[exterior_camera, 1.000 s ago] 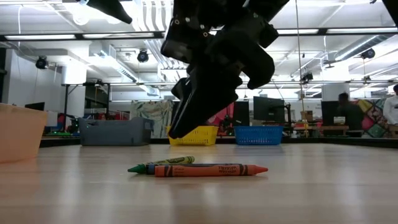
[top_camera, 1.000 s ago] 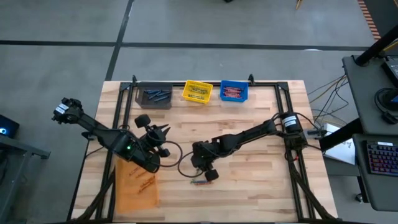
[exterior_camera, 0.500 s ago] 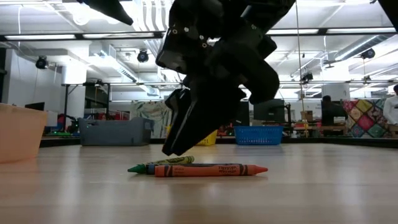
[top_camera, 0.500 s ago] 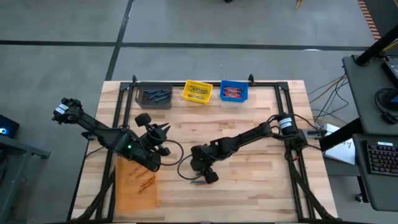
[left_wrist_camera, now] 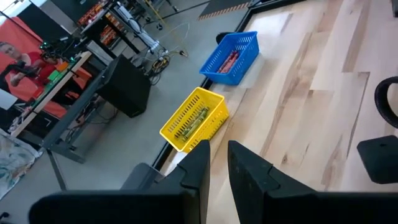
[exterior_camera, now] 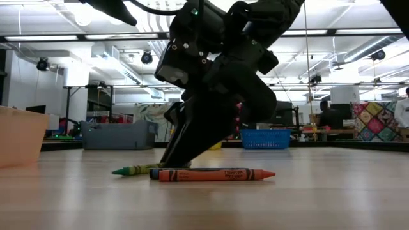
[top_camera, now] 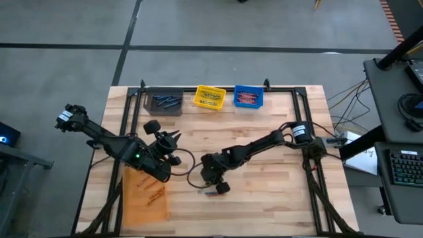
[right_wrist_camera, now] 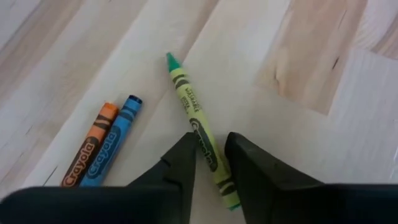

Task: Sort crayons
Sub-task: Put the green crayon into the yellow bin

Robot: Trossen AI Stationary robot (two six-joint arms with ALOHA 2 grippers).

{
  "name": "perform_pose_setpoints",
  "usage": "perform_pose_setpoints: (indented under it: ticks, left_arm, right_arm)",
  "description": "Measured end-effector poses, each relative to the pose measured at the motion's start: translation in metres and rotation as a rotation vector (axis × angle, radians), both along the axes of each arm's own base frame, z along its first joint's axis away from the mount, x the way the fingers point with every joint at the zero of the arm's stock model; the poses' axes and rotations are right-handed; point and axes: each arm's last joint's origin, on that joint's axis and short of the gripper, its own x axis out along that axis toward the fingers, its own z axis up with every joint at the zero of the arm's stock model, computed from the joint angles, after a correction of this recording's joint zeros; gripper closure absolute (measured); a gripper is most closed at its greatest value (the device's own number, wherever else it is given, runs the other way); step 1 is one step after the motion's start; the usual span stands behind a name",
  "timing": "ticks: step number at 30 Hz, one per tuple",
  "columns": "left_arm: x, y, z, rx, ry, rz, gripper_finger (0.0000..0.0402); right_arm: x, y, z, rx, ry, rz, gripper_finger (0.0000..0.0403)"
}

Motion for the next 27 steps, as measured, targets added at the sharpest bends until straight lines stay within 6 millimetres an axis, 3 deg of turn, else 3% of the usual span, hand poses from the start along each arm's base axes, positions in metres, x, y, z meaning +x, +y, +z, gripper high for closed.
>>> perform_pose_setpoints:
  ticks: [6,17,23,27]
  left_arm:
    - [0.000,0.000,0.000,0.000,0.000,0.000,0.0363]
    - [0.000,0.000,0.000,-0.002,-0.003,0.000,0.0363]
    - [0.000,0.000,0.001,0.007,-0.013,0.007,0.0363]
    - [-0.001,0.001,0.001,0.007,-0.013,0.006,0.0363]
  right_arm:
    - [0.000,-0.001,-0.009,-0.012,0.019,0.007,0.0383]
    - [-0.001,-0.009,0.023,-0.006,-0.035,-0.038,0.0389]
    - [-0.003,-0.037,0.056,-0.055,-0.067,-0.186,0.0390]
    - [-0.007,-0.067,0.079,-0.146,-0.057,-0.311,0.0390]
